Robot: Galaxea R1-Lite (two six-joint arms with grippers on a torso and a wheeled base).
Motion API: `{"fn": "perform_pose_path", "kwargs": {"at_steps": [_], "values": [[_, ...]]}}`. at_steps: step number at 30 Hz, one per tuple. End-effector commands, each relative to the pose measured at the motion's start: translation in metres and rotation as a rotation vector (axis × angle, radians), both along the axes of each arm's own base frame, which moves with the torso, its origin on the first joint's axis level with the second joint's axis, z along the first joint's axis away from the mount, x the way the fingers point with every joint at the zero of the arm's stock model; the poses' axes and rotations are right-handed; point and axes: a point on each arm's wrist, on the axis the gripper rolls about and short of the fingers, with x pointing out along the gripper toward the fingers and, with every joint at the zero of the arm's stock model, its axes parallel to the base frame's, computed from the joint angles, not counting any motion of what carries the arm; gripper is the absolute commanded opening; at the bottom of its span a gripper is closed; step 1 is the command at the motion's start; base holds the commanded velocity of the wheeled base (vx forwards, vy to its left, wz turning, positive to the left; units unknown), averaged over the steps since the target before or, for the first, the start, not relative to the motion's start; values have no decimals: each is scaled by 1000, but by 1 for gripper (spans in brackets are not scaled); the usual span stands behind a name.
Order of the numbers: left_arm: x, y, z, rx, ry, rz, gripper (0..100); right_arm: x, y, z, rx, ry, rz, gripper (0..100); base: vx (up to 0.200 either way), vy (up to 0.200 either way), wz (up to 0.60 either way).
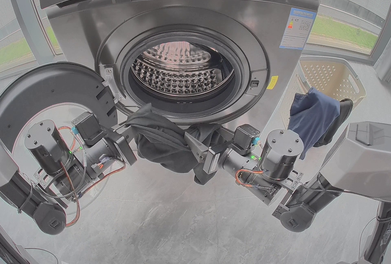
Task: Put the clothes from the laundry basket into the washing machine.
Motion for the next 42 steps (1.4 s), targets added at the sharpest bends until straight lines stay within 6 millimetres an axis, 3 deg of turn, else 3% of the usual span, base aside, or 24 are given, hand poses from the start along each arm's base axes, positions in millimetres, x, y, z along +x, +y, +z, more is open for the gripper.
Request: {"fn": "perform_pose_path", "kwargs": {"at_steps": [1, 7, 13, 17, 23, 42], "values": [[4, 0, 9, -16, -39, 11, 0, -1, -2, -7, -22, 20, -1, 100, 0, 0, 0], [10, 3, 27, -58, -105, 61, 0, -5, -11, -16, -59, 53, -10, 100, 0, 0, 0], [13, 6, 31, -65, -119, 80, 0, -6, -17, -16, -66, 61, -19, 100, 0, 0, 0], [12, 5, 33, -67, -131, 78, 0, -11, -17, -31, -106, 99, -10, 100, 0, 0, 0], [7, 6, 49, -97, -182, 69, 0, -2, -10, -48, -128, 120, -13, 100, 0, 0, 0], [8, 5, 64, -131, -235, 84, 0, 24, -1, -72, -144, 117, -33, 100, 0, 0, 0]]}}
